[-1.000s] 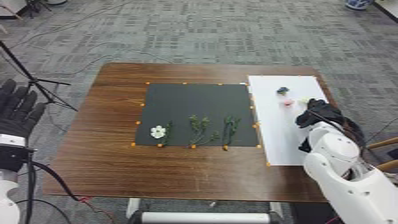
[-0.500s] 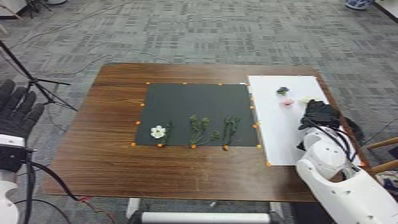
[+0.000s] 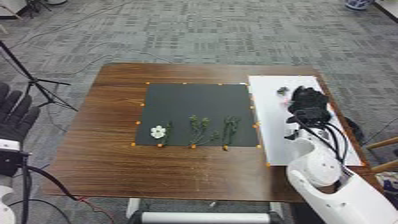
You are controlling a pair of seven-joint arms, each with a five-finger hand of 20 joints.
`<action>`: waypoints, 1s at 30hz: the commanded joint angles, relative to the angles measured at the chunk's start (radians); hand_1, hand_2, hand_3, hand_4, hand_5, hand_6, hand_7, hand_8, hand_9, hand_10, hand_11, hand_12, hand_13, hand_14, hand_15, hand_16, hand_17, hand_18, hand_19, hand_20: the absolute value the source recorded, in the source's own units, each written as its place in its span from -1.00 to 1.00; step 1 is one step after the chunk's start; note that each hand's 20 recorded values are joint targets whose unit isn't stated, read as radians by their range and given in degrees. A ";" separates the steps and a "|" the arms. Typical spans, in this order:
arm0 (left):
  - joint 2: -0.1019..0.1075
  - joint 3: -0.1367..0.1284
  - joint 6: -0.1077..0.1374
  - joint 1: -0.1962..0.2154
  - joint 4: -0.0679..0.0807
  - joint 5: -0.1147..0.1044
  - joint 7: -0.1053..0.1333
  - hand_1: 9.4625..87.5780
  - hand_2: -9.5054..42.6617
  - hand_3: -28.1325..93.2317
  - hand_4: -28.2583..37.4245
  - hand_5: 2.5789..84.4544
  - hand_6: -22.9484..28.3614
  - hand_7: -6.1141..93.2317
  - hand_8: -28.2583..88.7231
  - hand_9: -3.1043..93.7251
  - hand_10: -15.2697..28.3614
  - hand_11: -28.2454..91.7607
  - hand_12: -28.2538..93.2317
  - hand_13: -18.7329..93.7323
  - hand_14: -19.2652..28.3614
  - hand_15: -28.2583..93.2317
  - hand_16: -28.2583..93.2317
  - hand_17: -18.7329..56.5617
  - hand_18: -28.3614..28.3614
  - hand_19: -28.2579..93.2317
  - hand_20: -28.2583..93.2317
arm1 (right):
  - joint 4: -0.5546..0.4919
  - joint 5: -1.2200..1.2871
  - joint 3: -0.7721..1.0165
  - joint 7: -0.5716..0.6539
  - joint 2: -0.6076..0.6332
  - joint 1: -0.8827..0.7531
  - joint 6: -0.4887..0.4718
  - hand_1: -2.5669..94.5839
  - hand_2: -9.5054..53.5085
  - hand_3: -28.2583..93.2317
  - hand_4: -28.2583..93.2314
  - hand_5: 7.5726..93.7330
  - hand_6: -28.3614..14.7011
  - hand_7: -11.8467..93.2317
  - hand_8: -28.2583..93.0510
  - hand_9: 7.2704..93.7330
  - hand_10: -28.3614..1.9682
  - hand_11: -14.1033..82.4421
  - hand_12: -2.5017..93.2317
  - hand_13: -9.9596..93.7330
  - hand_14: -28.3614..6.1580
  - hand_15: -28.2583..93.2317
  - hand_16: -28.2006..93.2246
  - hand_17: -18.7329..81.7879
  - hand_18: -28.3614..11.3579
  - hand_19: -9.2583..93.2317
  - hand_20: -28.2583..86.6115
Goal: Arrange flowers
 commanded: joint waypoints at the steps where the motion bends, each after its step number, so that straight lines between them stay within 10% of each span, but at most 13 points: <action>1: -0.018 -0.014 0.007 0.029 -0.012 -0.001 0.010 -0.66 0.19 0.42 -1.00 -0.21 0.17 -0.77 -0.63 -0.33 0.24 -0.40 -0.36 -0.33 0.25 -0.30 -0.59 -0.61 0.27 -0.29 -0.39 | -0.050 0.074 -0.131 -0.158 -0.065 0.188 0.029 0.43 -1.00 0.59 -1.00 0.67 0.33 -0.24 -0.42 0.89 0.31 -0.47 -0.05 0.68 0.23 0.64 0.04 0.19 -0.81 0.94 0.18; 16: -0.012 -0.003 0.001 0.032 -0.009 -0.003 0.006 -0.66 0.19 0.42 -1.00 -0.22 0.17 -0.77 -0.63 -0.33 0.23 -0.39 -0.36 -0.33 0.24 -0.30 -0.58 -0.60 0.27 -0.30 -0.38 | 0.237 0.264 -0.436 -0.422 -0.313 0.509 -0.097 0.43 -1.00 0.58 -1.00 0.64 0.36 -0.21 -0.44 0.87 0.35 -0.47 -0.04 0.65 0.28 0.62 0.07 0.15 -0.75 0.90 0.20; 30: 0.029 0.069 0.009 -0.071 0.029 0.016 -0.053 -0.67 0.19 0.43 -1.00 -0.21 0.16 -0.76 -0.63 -0.33 0.23 -0.39 -0.36 -0.33 0.23 -0.30 -0.58 -0.60 0.27 -0.30 -0.38 | 0.396 0.193 -0.631 -0.400 -0.416 0.593 -0.115 0.41 -1.00 0.59 -1.00 0.61 0.38 -0.16 -0.47 0.86 0.38 -0.47 -0.05 0.65 0.29 0.59 0.10 0.15 -0.74 0.88 0.21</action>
